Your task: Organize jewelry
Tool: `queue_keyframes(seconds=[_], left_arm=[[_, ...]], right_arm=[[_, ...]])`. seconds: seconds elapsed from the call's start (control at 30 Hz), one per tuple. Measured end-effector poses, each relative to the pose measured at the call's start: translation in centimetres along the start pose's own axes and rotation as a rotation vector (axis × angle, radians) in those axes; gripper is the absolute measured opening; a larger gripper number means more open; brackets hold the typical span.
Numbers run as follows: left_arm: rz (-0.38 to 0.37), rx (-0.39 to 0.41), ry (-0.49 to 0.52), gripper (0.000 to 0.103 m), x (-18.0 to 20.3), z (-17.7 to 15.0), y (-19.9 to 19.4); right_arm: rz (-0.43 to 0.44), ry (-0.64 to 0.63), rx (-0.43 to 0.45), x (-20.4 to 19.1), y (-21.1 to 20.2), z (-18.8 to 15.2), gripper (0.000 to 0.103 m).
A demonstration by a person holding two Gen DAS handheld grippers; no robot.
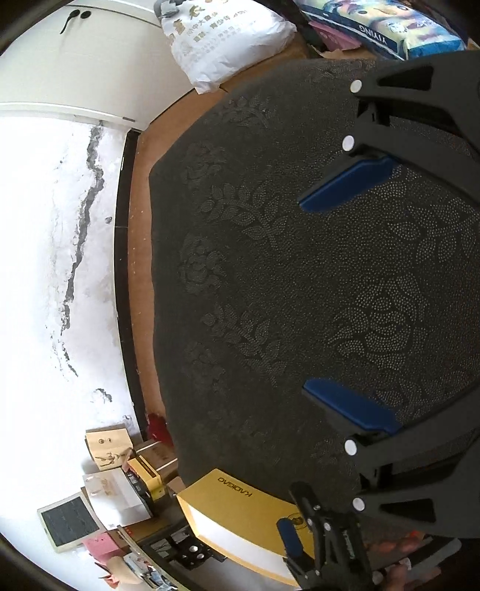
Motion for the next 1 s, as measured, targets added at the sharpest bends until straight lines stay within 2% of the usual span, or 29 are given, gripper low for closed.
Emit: queue_keyframes(seconds=[1.0], left_arm=[[0.000, -0.025, 0.004, 0.094, 0.03, 0.00, 0.76]], right_arm=[[0.009, -0.021, -0.022, -0.62, 0.45, -0.42, 0.089]])
Point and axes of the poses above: each gripper's, at about its wrist camera, not at the fingertips, and y roughly the way its jaws point, x to its right, z to its top, the point moved 5 cm from there along y, roughly the way its jaws point, and after that the axes turned 2 degrees about y, right-handed, at the moved point
